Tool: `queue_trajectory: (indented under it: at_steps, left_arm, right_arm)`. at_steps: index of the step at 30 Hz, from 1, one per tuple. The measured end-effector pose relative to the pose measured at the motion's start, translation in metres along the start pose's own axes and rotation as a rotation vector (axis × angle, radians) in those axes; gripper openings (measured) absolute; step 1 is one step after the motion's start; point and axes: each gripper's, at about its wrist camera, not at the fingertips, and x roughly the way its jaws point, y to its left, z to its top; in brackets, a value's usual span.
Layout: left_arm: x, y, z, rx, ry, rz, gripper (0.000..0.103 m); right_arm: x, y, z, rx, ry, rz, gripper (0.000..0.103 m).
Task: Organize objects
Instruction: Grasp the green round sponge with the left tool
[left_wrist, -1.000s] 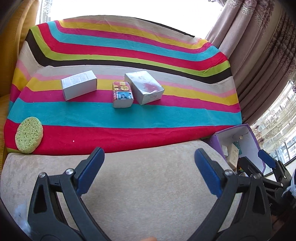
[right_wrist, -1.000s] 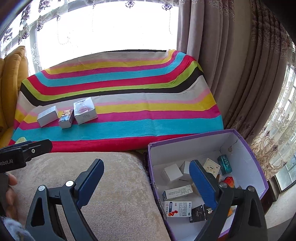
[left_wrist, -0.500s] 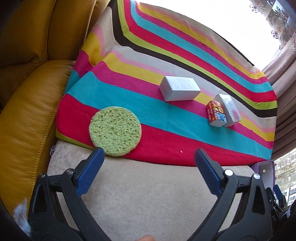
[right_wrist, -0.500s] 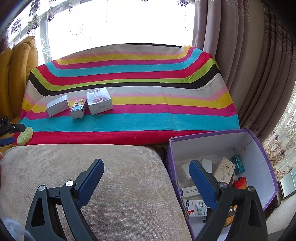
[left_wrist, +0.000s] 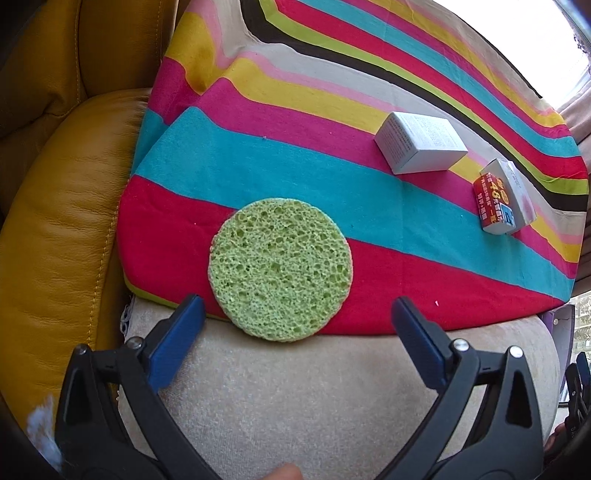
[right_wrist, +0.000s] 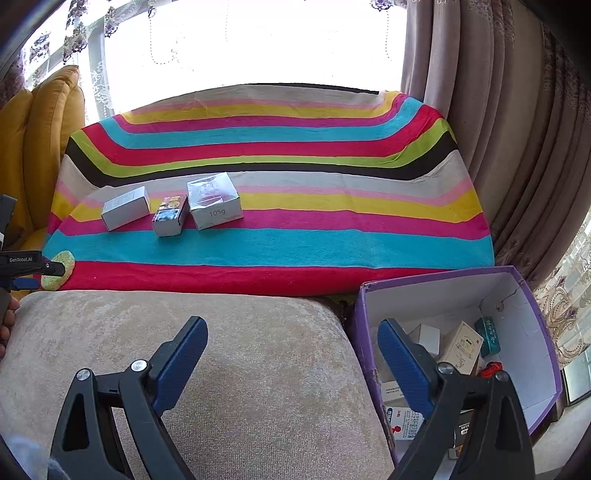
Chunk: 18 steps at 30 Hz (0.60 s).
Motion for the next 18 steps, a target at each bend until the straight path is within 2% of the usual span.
queue_trajectory:
  at_steps: [6, 8, 9, 13, 18]
  left_arm:
    - [0.007, -0.005, 0.006, 0.041, 0.001, 0.061, 0.097]
    - [0.006, -0.011, 0.005, 0.071, -0.009, 0.091, 0.085]
    - [0.005, -0.012, 0.004, 0.075, -0.015, 0.103, 0.082]
    - [0.004, -0.019, 0.004, 0.098, -0.021, 0.083, 0.082]
    - [-0.017, -0.033, 0.004, 0.067, -0.113, 0.03, 0.082]
  right_arm:
    - [0.003, 0.022, 0.017, -0.042, -0.015, 0.046, 0.094]
    - [0.007, 0.03, 0.022, -0.055, -0.012, 0.059, 0.094]
    - [0.01, 0.035, 0.025, -0.062, -0.007, 0.066, 0.094]
    - [0.023, 0.053, 0.036, -0.081, 0.011, 0.098, 0.094]
    - [0.047, 0.075, 0.051, -0.099, 0.045, 0.13, 0.094]
